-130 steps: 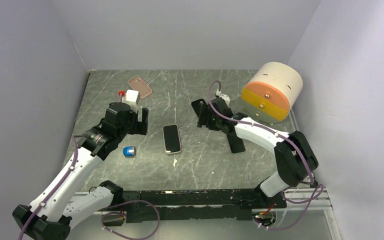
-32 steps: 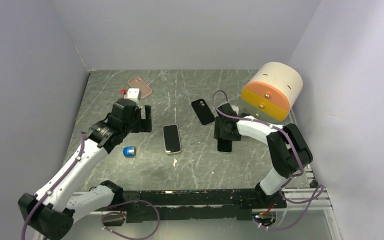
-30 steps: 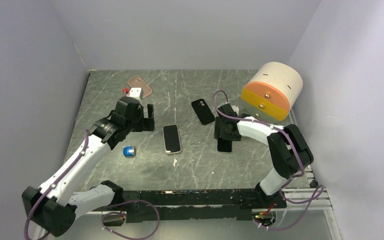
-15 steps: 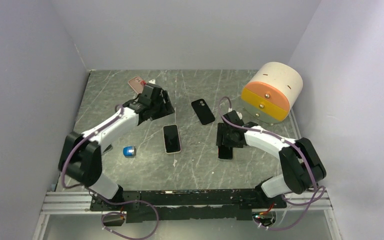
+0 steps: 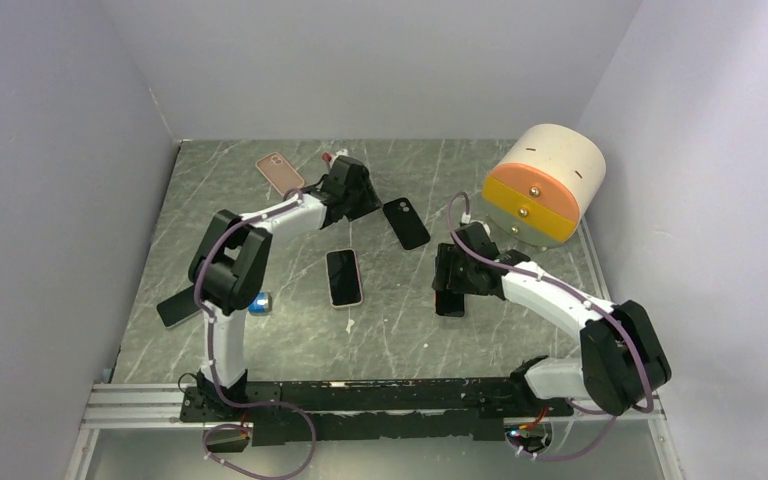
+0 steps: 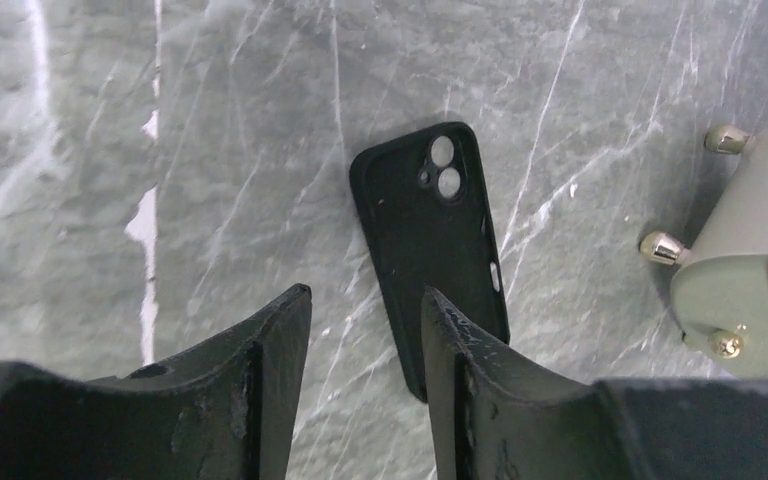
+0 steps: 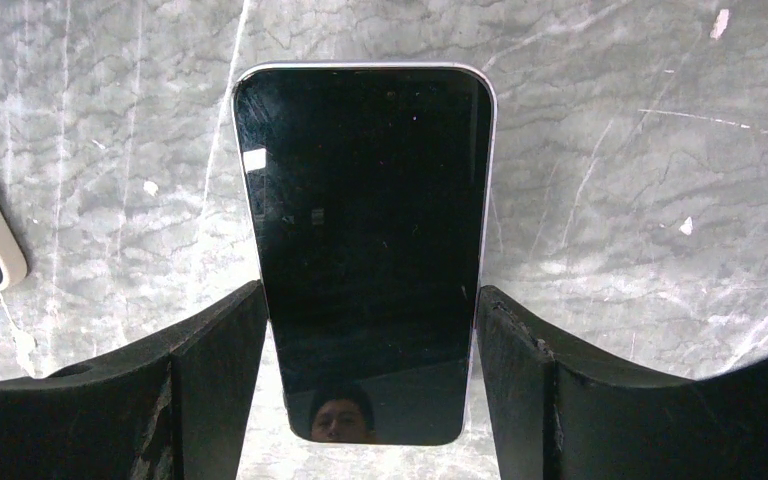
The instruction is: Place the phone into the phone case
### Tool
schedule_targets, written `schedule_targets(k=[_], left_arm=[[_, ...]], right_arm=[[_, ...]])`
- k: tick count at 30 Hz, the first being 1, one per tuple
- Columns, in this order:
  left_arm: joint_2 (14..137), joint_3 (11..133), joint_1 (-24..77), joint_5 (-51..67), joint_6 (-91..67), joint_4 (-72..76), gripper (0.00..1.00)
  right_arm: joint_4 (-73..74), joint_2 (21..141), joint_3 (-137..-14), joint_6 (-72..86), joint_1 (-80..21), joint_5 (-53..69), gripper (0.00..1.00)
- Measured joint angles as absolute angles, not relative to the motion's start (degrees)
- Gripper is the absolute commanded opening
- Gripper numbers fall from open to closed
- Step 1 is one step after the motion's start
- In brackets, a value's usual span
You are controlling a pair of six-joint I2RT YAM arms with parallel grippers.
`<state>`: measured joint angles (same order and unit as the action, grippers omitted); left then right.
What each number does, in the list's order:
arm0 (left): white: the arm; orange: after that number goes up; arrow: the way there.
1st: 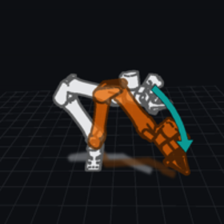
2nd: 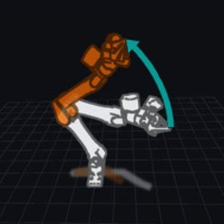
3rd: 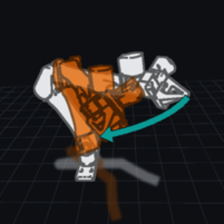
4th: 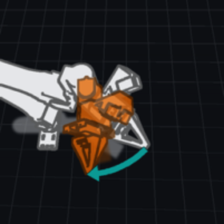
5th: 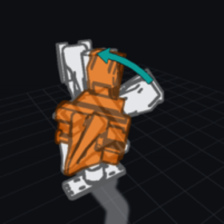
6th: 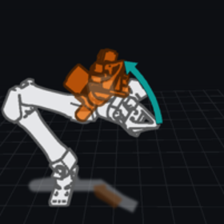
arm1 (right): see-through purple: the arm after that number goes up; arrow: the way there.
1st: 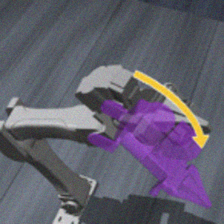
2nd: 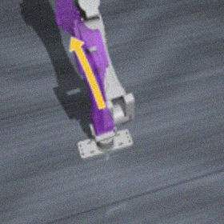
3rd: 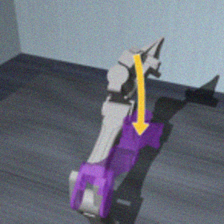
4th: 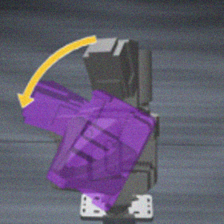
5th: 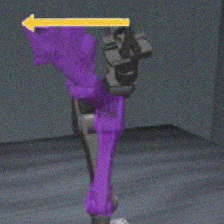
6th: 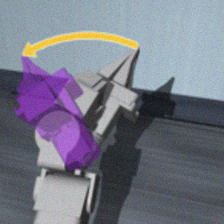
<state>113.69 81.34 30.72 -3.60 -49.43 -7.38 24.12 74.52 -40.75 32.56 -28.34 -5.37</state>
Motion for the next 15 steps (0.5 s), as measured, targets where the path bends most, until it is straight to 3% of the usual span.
schedule_targets(k=[5, 15], left_arm=[[119.33, 85.1, 30.74, -2.13, -50.78, -6.31, 0.42], [128.81, 93.17, 30.98, 2.68, -51.79, -6.04, 0.42]], right_arm=[[24.21, 72.95, -39.86, 32.58, -28.34, -5.17, 0.42], [24.1, 69.87, -38.39, 32.58, -28.34, -4.86, 0.42]])
